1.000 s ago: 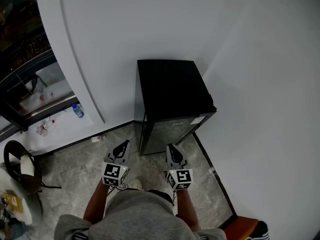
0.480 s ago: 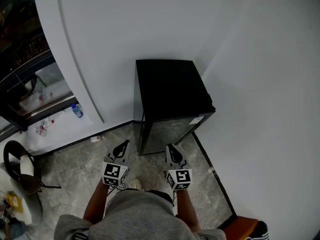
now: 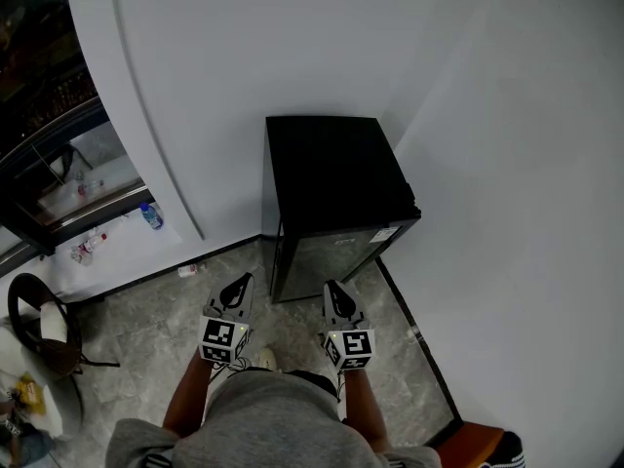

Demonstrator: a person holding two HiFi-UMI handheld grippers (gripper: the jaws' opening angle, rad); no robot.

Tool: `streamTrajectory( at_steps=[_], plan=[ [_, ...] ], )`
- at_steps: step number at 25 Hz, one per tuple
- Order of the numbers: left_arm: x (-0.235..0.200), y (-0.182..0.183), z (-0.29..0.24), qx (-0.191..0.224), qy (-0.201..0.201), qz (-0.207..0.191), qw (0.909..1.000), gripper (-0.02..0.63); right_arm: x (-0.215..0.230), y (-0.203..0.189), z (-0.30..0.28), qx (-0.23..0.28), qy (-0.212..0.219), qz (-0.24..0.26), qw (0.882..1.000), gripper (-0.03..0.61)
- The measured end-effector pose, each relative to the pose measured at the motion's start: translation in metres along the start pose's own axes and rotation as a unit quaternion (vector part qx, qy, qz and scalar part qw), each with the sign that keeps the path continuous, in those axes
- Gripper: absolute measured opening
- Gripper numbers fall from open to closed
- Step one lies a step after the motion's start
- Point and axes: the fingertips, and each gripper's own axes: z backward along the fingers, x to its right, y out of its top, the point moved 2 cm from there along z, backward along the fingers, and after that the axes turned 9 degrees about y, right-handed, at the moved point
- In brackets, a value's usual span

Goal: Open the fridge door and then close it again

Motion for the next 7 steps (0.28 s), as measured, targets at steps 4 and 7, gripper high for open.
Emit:
streamTrajectory(
  at_steps=[4,7],
  plan=[
    [0.0005,-0.002,0.0007,0.0,0.001,0.001,1.0,0.006,0.0001,-0.0018,0.001,0.001,0.0,0.0,1.0,0.044],
    [0.0013,-0.0038,0.0012,-0.001,0.001,0.001,1.0,0.006,0.0006,-0.003,0.0017,0.001,0.0,-0.002,1.0,0.044]
  ],
)
